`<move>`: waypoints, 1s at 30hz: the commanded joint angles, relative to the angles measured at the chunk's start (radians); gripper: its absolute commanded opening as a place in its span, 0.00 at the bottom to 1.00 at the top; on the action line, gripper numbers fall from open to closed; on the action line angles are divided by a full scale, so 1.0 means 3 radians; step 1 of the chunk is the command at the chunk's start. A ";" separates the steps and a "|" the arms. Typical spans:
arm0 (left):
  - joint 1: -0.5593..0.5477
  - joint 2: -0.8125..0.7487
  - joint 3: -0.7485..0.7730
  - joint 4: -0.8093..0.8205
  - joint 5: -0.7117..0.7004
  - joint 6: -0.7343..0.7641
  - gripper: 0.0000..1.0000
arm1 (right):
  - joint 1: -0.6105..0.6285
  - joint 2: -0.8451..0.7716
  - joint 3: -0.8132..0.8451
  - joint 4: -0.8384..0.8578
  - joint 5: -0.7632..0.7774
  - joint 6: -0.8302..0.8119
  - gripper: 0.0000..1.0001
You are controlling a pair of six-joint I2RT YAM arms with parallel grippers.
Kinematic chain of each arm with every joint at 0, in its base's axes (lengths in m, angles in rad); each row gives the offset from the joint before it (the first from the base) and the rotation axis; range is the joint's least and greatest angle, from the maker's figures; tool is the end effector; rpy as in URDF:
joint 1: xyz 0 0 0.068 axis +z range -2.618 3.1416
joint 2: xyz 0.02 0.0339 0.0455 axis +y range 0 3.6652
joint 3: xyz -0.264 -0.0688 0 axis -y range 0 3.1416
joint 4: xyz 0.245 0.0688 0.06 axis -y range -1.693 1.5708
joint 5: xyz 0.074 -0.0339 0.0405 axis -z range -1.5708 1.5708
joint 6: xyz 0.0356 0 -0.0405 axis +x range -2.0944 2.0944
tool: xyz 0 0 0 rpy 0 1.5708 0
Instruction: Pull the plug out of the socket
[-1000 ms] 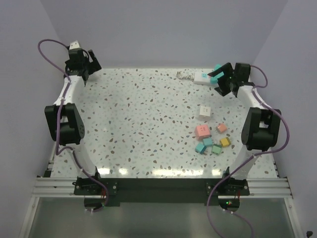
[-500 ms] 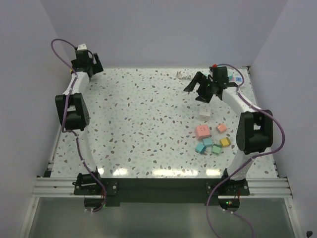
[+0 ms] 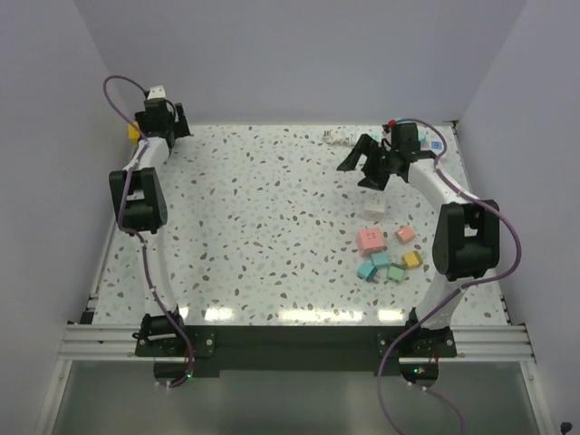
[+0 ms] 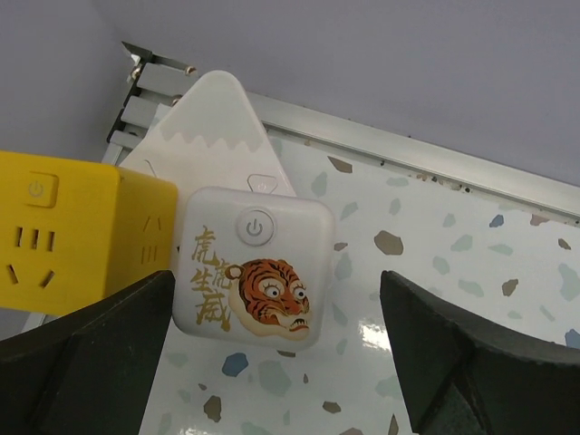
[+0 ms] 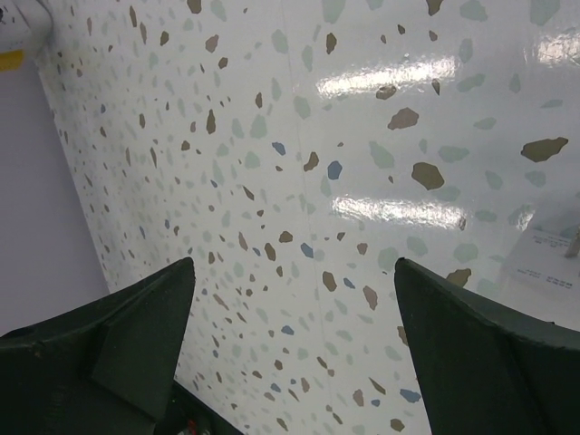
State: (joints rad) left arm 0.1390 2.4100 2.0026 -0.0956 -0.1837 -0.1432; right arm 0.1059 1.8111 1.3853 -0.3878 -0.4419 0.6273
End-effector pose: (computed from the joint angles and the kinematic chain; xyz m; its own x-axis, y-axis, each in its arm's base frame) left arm 0.5544 0.0841 0.1953 -0.4305 -0.2019 -0.8797 -0.3598 0.9322 -0.0379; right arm 0.3998 0.0578 0.2462 -0.8126 0.4472 -0.3737 0.1103 0.7477 0.6548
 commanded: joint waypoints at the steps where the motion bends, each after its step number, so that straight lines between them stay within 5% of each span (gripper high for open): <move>1: 0.0033 0.0040 0.0038 0.0599 -0.0134 0.0119 1.00 | 0.0005 0.0033 0.0030 0.0091 -0.0168 -0.0036 0.93; 13: 0.0002 0.0230 0.0008 0.0809 0.0044 0.0365 0.82 | 0.0005 0.0196 0.0107 0.0122 -0.0332 -0.0046 0.84; 17: 0.0002 0.0082 -0.0232 0.0845 0.0188 0.0401 0.62 | 0.0005 0.0222 0.0148 0.0116 -0.0362 -0.0031 0.81; 21: -0.0003 -0.0148 -0.0482 0.0896 0.0259 0.0268 0.29 | 0.0005 0.0181 0.0153 0.0101 -0.0317 -0.0061 0.80; 30: -0.0355 -0.1276 -0.1728 0.0902 0.0857 0.0145 0.14 | 0.0015 -0.0039 0.0030 0.0096 -0.0204 -0.0117 0.80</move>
State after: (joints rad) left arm 0.1089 2.2086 1.5951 0.1539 -0.0608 -0.0837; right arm 0.1059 1.8748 1.3911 -0.3740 -0.5148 0.6193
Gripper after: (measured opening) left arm 0.649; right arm 0.797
